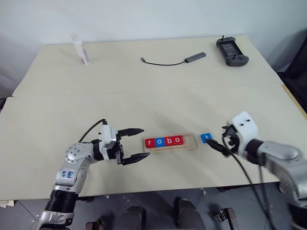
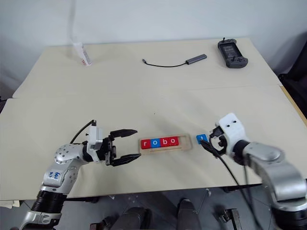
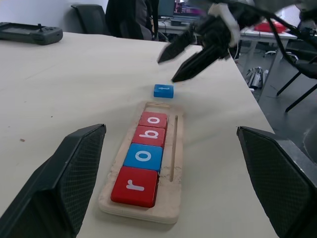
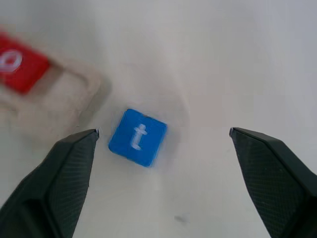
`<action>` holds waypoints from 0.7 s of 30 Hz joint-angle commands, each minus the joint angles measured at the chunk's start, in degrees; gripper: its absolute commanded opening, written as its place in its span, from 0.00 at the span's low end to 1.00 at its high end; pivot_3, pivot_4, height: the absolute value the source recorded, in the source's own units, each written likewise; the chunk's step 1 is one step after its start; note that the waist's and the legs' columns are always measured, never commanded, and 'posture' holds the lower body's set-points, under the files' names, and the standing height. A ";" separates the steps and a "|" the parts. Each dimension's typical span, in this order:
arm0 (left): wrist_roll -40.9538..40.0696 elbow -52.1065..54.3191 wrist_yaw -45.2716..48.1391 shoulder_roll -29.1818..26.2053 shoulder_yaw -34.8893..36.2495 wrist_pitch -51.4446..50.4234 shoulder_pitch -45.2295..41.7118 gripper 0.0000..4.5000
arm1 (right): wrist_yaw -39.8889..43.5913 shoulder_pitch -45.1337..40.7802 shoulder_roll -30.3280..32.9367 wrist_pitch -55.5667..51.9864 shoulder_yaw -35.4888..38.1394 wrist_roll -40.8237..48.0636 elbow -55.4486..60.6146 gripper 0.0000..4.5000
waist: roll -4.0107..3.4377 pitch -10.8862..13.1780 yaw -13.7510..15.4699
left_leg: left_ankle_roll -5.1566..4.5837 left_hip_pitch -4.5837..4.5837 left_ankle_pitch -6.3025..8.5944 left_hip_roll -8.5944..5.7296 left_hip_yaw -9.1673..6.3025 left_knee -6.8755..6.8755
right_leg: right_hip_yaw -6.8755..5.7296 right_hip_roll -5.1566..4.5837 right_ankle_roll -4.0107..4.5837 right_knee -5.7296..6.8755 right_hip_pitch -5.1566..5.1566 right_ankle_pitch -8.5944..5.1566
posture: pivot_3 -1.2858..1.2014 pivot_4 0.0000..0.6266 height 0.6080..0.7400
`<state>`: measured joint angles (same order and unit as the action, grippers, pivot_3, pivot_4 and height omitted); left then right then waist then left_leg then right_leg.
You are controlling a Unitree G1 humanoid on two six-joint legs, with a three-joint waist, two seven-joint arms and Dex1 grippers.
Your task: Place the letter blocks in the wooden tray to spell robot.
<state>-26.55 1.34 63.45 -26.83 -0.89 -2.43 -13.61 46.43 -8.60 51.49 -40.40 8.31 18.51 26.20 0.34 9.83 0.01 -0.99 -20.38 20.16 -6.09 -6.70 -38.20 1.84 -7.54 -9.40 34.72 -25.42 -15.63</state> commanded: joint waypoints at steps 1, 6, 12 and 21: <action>0.16 0.24 0.48 0.11 0.05 1.16 -0.64 1.00 | 16.17 -2.64 3.31 22.89 -4.21 -2.47 -11.71 0.99 | 0.02 0.01 -0.25 | 0.00 0.02 0.00 0.03 0.02 0.00 | 0.00 0.02 0.00 0.00 0.02 0.00 | 0.52 0.24 1.00; 0.21 -0.33 0.64 0.00 0.33 1.69 -0.68 1.00 | 26.64 -16.92 1.64 35.94 -13.61 -8.44 -35.15 0.99 | 0.05 0.04 -0.44 | 0.01 0.10 0.00 0.11 0.31 -0.08 | 0.04 -0.02 -0.09 0.01 0.00 0.05 | 0.52 0.24 1.00; -0.14 1.49 0.67 -1.06 0.79 1.23 0.81 1.00 | 33.53 -26.26 -1.75 42.51 -18.33 -11.33 -49.96 0.96 | 0.05 0.03 -0.17 | 0.03 0.08 0.01 0.17 0.28 -0.05 | 0.00 -0.02 -0.08 -0.02 -0.06 0.07 | 0.52 0.24 1.00; -0.34 4.16 -1.17 -1.73 1.66 0.69 2.89 1.00 | 37.85 -29.99 -4.64 46.34 -19.21 -12.14 -56.52 0.35 | 0.04 0.03 -0.09 | 0.03 0.04 0.01 0.15 0.21 -0.09 | -0.05 -0.03 -0.05 -0.04 -0.05 0.09 | 0.52 0.24 1.00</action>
<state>-26.44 2.87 62.65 -28.00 -0.30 -1.90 -11.30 83.13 -37.79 46.78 5.14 -11.01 6.73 -29.84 0.38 9.87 -0.09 -0.95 -20.34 20.17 -5.94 -6.48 -38.29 1.79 -7.57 -9.45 34.68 -25.47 -15.54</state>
